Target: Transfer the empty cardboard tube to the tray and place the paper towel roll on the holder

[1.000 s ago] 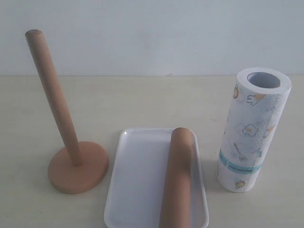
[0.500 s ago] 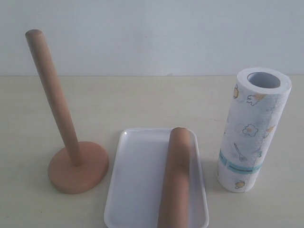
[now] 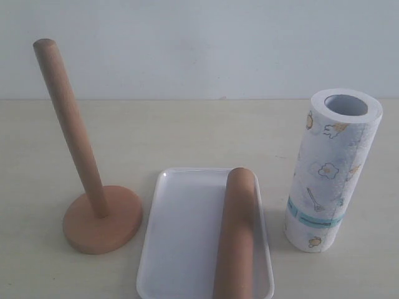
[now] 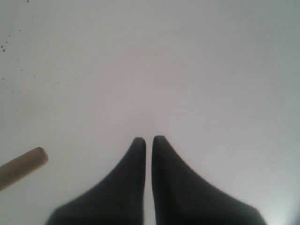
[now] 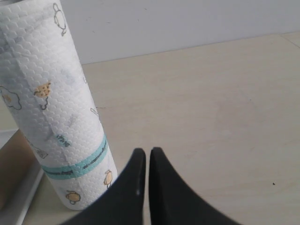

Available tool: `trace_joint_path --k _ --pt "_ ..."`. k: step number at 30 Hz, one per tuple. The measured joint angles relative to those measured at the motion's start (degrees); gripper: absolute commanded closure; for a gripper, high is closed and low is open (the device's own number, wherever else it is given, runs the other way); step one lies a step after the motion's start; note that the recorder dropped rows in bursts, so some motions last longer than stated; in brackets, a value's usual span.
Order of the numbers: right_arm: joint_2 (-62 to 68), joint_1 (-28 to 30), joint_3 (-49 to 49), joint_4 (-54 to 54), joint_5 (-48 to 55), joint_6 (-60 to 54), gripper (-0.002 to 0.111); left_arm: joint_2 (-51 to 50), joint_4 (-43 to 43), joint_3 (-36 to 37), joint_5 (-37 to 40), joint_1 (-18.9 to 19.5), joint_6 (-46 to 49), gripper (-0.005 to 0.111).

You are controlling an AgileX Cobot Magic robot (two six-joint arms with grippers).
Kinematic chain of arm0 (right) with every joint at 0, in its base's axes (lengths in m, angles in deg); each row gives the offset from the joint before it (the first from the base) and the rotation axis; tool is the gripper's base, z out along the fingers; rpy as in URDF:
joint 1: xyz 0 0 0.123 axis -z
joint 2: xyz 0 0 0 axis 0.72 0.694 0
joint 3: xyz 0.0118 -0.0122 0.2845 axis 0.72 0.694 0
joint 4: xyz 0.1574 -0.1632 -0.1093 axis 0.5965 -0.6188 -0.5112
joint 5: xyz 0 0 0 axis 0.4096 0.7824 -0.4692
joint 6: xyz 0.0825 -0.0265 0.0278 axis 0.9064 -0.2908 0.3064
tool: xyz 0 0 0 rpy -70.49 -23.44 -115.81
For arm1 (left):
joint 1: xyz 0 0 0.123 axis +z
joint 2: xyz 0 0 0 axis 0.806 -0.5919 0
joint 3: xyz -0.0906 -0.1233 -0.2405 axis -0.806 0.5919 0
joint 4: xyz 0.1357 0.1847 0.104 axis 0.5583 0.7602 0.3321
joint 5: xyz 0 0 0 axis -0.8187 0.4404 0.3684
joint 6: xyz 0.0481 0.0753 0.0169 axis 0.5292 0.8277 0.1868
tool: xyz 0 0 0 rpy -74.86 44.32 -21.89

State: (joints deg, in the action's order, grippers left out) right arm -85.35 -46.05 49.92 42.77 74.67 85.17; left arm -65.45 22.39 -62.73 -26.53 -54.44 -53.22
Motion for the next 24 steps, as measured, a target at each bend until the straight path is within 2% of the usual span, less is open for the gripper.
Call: trace_joint_path --k 6,9,11,14,17,20,24 --pt "0.0 0.0 0.0 0.0 0.0 0.0 0.106 0.08 -2.83 1.07 -5.41 0.09 1.97 0.103" --pt "0.0 0.0 0.0 0.0 0.0 0.0 0.106 0.08 -13.51 2.75 -9.81 0.09 15.56 0.103" --pt "0.0 0.0 0.0 0.0 0.0 0.0 0.106 0.08 -22.03 3.96 -11.94 0.09 30.42 0.103" --pt "0.0 0.0 0.0 0.0 0.0 0.0 0.106 0.08 -27.93 6.07 -12.44 0.09 47.3 0.103" --pt "0.0 0.0 0.0 0.0 0.0 0.0 0.106 0.08 -30.03 9.24 -12.2 0.09 58.41 0.103" --pt "0.0 0.0 0.0 0.0 0.0 0.0 0.106 0.08 -30.46 11.32 -8.55 0.09 67.07 0.103" --pt "0.0 0.0 0.0 0.0 0.0 0.0 0.106 0.08 -34.29 11.44 1.34 0.09 79.52 0.103"
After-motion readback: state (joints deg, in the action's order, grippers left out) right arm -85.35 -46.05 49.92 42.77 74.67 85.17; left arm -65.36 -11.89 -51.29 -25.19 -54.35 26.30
